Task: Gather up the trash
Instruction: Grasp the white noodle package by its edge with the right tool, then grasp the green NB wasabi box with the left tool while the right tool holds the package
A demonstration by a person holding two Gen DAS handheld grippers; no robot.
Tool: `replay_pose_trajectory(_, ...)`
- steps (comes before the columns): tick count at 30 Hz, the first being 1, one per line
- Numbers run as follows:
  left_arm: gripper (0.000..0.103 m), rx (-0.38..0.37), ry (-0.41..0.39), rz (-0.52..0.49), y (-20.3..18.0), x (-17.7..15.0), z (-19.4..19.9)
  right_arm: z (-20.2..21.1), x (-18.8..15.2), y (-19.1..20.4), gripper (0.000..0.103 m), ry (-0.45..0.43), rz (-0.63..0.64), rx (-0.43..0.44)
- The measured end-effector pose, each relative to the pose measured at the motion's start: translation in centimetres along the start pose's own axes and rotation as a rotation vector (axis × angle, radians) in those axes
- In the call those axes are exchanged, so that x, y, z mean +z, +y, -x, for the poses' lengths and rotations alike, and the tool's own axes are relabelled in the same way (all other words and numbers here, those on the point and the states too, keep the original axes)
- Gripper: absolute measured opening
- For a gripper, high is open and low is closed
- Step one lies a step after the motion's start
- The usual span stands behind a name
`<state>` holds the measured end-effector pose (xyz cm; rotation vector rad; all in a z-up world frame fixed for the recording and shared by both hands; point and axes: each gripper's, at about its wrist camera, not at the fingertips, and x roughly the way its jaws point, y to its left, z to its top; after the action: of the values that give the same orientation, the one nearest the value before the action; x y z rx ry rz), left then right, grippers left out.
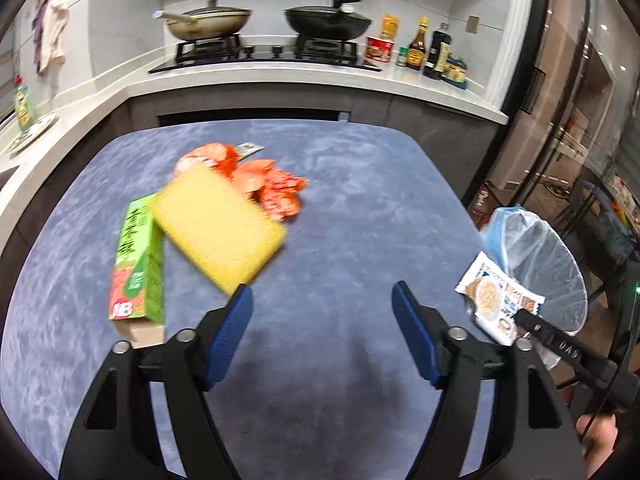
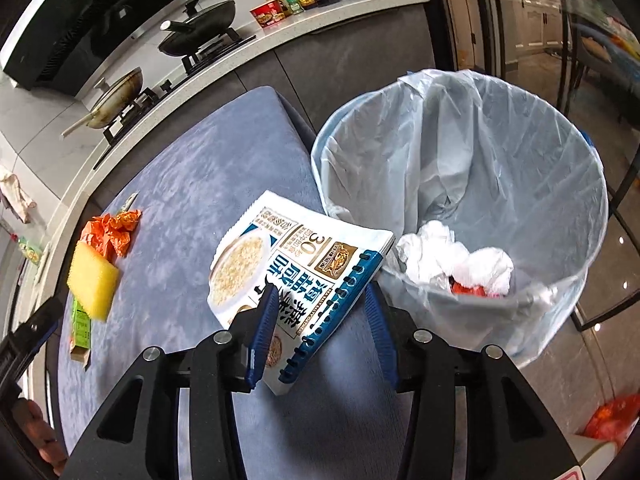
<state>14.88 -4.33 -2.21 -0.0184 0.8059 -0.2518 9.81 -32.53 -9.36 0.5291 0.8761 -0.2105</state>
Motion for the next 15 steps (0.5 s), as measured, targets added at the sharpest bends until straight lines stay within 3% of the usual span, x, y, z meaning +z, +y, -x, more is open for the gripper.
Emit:
replay_pose_trajectory(1, 0.074, 0.007, -0.002, 0.006, 0.4, -0.1, 0.0, -0.1, 0.1, 0.2, 0.038, 0.001, 0.005, -0.001)
replay_pose_trajectory(3, 0.077, 0.031, 0.001, 0.022, 1.6, -0.3, 0.0, -0.5, 0.4, 0.6, 0.021, 0.007, 0.019, 0.000)
replay_pose_trajectory(6, 0.081, 0.067, 0.007, 0.060, 3.9, -0.5, 0.0, -0.6, 0.5, 1.6, 0.008, 0.012, 0.047, 0.021)
replay_pose_trajectory(15, 0.091, 0.207, 0.026, 0.198, 11.7, -0.2, -1.0, 1.5, -0.1, 6.9, 0.003, -0.017, 0.147, 0.140)
